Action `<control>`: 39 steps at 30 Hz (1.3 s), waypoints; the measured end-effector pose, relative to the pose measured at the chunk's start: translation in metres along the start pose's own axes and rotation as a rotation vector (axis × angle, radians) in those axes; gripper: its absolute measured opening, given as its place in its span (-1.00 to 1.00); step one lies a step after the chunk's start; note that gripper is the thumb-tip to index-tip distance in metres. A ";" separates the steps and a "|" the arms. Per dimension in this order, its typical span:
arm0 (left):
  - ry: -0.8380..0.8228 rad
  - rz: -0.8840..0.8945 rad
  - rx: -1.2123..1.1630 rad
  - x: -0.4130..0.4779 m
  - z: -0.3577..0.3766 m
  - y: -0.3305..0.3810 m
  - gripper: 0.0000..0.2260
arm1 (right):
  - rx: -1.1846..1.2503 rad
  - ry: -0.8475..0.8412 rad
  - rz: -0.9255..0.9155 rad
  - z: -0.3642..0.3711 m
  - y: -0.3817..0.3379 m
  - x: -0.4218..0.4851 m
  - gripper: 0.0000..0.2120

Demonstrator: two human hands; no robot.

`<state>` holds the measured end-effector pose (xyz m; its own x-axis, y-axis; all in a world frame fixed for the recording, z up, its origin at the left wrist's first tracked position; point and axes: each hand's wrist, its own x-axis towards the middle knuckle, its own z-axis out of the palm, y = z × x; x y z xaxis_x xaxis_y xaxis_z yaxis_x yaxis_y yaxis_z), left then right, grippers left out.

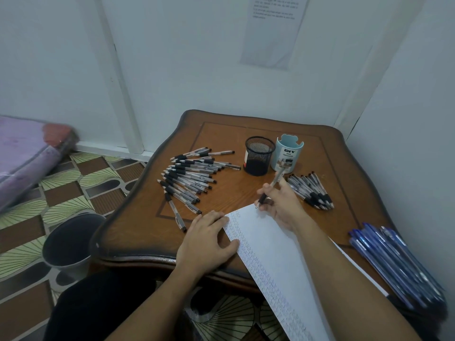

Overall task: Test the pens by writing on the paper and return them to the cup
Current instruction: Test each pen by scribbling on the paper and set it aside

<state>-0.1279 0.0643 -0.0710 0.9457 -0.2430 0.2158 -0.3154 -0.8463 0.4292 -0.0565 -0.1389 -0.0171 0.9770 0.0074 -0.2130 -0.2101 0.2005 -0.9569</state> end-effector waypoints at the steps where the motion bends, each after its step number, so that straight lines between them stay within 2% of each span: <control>1: -0.001 0.001 0.002 0.000 0.000 0.000 -0.28 | -0.070 -0.011 -0.008 -0.001 -0.002 0.000 -0.62; 3: -0.005 0.001 0.006 0.000 0.001 -0.001 -0.28 | -0.170 -0.022 -0.034 -0.005 -0.003 -0.001 -0.68; 6: -0.009 0.000 0.013 0.001 0.000 -0.001 -0.28 | -0.192 -0.047 -0.033 -0.012 -0.005 -0.003 -0.58; 10: -0.006 -0.003 0.009 0.000 0.000 -0.001 -0.28 | -0.326 0.047 -0.058 -0.028 -0.007 0.000 -0.65; 12: 0.006 -0.004 0.000 0.000 0.000 0.000 -0.28 | -0.503 0.136 -0.123 -0.038 -0.011 0.001 -0.63; 16: 0.017 0.000 -0.013 0.000 0.001 0.000 -0.30 | -1.051 0.367 -0.269 -0.065 -0.028 0.007 -0.67; 19: 0.024 -0.001 -0.018 0.000 0.003 -0.002 -0.33 | -1.170 0.508 -0.238 -0.082 -0.039 0.016 -0.77; 22: 0.048 0.003 -0.023 0.000 0.004 -0.002 -0.35 | -1.285 0.515 -0.133 -0.092 -0.039 0.023 -0.80; 26: 0.045 0.000 -0.024 0.000 0.004 -0.001 -0.33 | -1.512 0.475 -0.017 -0.093 -0.034 0.031 -0.73; 28: 0.050 -0.003 -0.026 0.000 0.004 -0.001 -0.33 | -1.635 0.519 -0.080 -0.082 -0.035 0.029 -0.70; 30: 0.040 -0.006 -0.016 0.000 0.002 0.000 -0.33 | -1.728 0.547 -0.228 -0.065 -0.032 0.027 -0.72; 32: 0.027 -0.013 -0.012 0.000 0.002 0.000 -0.32 | -1.692 0.501 -0.371 -0.045 -0.025 0.030 -0.75; 34: 0.024 -0.021 -0.022 0.000 0.001 0.000 -0.30 | -1.514 0.304 -0.420 -0.022 -0.016 0.036 -0.76; 37: 0.017 -0.028 -0.008 0.000 0.001 -0.001 -0.30 | -1.273 -0.046 -0.346 0.018 -0.001 0.044 -0.77; 39: 0.022 -0.033 -0.007 0.001 0.002 -0.001 -0.34 | -1.201 -0.151 -0.316 0.043 0.010 0.049 -0.71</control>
<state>-0.1270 0.0639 -0.0728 0.9536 -0.2044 0.2212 -0.2849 -0.8504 0.4424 -0.0095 -0.0944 -0.0281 0.9682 0.2500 0.0077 0.2123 -0.8051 -0.5538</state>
